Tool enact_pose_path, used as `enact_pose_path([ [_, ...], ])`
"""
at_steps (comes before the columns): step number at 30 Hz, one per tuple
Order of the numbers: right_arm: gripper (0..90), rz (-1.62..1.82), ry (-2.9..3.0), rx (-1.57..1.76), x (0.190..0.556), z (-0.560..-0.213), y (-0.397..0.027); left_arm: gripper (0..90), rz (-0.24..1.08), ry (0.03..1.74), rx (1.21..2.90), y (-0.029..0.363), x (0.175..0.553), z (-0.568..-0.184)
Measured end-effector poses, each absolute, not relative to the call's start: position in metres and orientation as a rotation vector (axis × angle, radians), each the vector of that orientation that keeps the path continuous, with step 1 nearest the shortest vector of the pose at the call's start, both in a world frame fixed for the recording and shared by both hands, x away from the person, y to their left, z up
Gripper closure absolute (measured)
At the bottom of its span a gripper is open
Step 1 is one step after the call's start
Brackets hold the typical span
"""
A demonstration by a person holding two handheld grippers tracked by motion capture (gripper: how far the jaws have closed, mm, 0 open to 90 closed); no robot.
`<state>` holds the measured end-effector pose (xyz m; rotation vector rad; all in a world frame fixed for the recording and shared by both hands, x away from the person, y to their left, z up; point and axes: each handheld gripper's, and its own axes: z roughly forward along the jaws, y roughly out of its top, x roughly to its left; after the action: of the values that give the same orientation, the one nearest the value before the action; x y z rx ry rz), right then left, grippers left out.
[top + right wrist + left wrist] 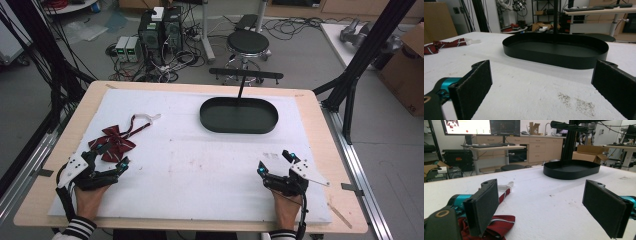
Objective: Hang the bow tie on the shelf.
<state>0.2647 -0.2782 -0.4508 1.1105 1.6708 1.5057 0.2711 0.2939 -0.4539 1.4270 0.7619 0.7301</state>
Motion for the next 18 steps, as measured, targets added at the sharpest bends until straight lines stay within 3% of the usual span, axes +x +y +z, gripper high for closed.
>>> enact_pose_path([
  [18,2.1,1.516,1.671,1.111,0.2653,-0.4508,-0.2791,13.7,0.696,0.783,1.464,0.2932,0.2757,-0.4522],
])
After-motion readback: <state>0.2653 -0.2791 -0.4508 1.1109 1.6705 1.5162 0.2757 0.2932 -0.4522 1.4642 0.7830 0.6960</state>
